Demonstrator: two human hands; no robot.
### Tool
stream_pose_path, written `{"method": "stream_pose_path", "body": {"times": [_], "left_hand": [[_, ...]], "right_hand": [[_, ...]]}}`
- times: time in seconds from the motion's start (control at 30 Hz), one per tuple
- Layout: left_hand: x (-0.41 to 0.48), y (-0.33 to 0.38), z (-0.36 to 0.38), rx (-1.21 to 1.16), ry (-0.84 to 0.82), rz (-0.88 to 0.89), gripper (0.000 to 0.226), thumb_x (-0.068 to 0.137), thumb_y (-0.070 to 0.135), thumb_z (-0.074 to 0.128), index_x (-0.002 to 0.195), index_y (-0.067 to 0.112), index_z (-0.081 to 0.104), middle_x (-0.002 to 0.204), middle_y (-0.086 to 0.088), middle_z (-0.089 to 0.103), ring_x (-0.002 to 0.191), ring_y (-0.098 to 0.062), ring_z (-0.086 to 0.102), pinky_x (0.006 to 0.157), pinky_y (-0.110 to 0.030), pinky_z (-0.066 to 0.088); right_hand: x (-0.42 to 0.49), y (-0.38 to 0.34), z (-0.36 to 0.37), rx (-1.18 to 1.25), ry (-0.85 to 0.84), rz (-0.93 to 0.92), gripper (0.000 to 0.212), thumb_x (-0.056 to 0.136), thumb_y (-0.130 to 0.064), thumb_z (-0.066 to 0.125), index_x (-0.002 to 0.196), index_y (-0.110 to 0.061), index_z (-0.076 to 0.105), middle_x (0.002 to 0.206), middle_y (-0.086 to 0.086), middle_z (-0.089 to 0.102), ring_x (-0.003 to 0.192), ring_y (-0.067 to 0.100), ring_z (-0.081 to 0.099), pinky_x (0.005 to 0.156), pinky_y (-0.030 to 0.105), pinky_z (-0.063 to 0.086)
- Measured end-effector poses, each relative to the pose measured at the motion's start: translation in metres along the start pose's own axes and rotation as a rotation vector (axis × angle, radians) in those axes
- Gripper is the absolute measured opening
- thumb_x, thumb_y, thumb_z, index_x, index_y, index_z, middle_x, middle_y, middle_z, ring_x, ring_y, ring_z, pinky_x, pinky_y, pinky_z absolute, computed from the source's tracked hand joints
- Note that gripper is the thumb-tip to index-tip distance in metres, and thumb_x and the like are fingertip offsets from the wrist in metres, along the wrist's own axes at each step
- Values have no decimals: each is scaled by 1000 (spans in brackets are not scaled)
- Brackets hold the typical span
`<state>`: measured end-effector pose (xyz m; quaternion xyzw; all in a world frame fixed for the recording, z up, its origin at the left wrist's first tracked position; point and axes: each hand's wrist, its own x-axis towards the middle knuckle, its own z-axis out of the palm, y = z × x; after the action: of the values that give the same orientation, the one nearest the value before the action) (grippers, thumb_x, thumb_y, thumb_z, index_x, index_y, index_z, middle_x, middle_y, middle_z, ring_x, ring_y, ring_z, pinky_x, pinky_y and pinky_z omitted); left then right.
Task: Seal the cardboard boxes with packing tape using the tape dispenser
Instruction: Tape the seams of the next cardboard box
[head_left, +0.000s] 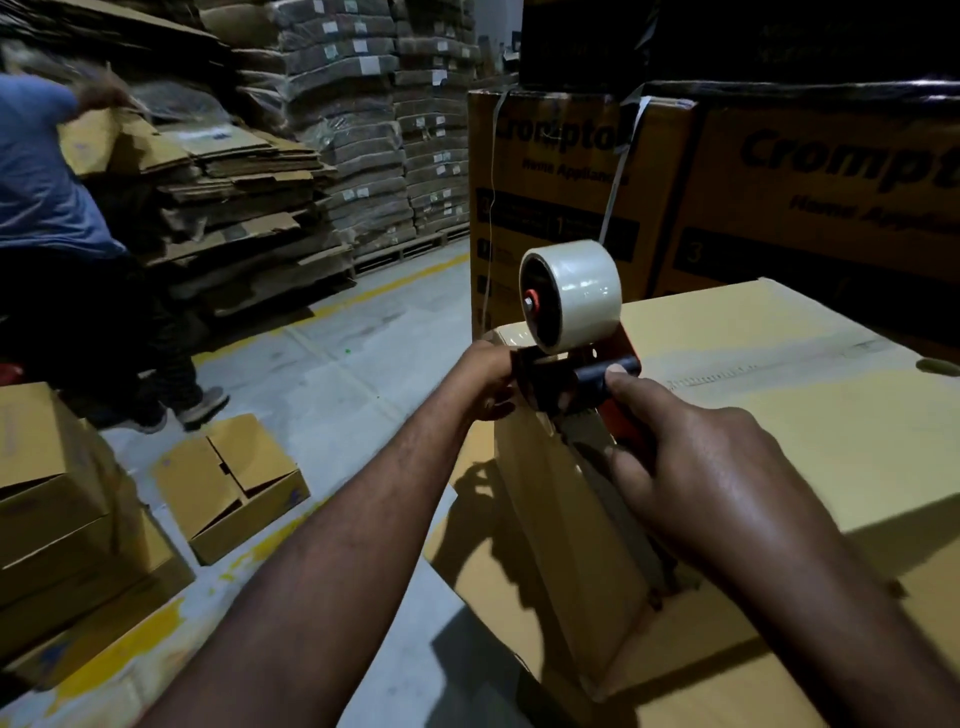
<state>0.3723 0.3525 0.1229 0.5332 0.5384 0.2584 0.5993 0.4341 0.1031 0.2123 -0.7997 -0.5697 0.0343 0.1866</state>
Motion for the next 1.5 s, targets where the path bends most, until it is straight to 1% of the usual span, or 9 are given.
{"method": "stream_pose_path", "body": {"times": [0.13, 0.37, 0.63, 0.73, 0.83, 0.9, 1.0, 1.13, 1.5], "left_hand": [[-10, 1, 7, -150, 52, -47, 21, 88, 22, 68, 95, 9, 53, 58, -4, 42, 37, -12, 41, 40, -15, 34], [-12, -2, 3, -325, -17, -33, 23, 85, 15, 77, 97, 5, 61, 62, -1, 55, 34, -5, 50, 37, -11, 36], [-1, -4, -3, -187, -3, 59, 75, 57, 46, 96, 113, 11, 59, 127, -14, 64, 107, -25, 66, 62, -27, 53], [-11, 2, -7, 453, 252, 360, 118, 64, 61, 85, 154, 18, 22, 159, -14, 26, 137, -36, 38, 100, -52, 48], [-33, 15, -8, 861, 186, 878, 59, 87, 41, 72, 139, 20, 53, 148, -6, 45, 134, -28, 41, 106, -48, 40], [-33, 17, -8, 961, -123, 838, 28, 95, 28, 63, 122, 23, 66, 130, -4, 62, 123, -27, 54, 101, -41, 43], [-31, 17, -11, 1008, -395, 672, 40, 95, 33, 50, 134, 39, 54, 144, -2, 52, 133, -28, 45, 115, -60, 28], [-30, 22, -13, 1172, -415, 636, 50, 103, 29, 40, 152, 38, 36, 165, -4, 21, 151, -28, 14, 115, -72, -4], [-75, 30, -6, 1277, -311, 514, 59, 103, 53, 33, 158, 43, 15, 169, 8, 2, 155, -28, -4, 117, -70, -4]], "right_hand": [[2, -4, 0, -28, 4, -7, 64, 93, -35, 59, 148, -45, 27, 105, 0, 68, 66, 11, 45, 54, 20, 42], [-9, -15, -1, -69, -13, 66, 65, 91, -40, 58, 143, -55, 22, 71, -9, 41, 60, 3, 42, 49, 21, 37], [-38, -19, -10, -150, -17, 153, 71, 84, -44, 64, 142, -59, 25, 98, 0, 69, 62, 11, 51, 62, 29, 53], [-36, -26, -11, -141, 9, 191, 65, 85, -39, 66, 141, -55, 35, 77, -4, 53, 63, 14, 50, 59, 29, 44], [-38, -31, -14, -145, -20, 236, 62, 89, -39, 63, 141, -57, 33, 78, -7, 48, 65, 11, 52, 54, 26, 41], [-39, -28, -15, -119, -28, 242, 62, 90, -38, 61, 141, -57, 30, 87, -3, 54, 66, 8, 54, 54, 25, 43], [-42, -30, -11, -94, -21, 232, 64, 91, -37, 60, 142, -56, 28, 90, -2, 53, 69, 8, 55, 57, 27, 46], [-46, -31, -7, -113, -16, 171, 63, 93, -34, 57, 144, -52, 26, 75, -12, 42, 63, 1, 49, 49, 20, 37], [-106, -4, -14, -95, 15, 75, 70, 94, -41, 55, 146, -54, 10, 82, -14, 51, 62, -2, 53, 49, 12, 39]]}}
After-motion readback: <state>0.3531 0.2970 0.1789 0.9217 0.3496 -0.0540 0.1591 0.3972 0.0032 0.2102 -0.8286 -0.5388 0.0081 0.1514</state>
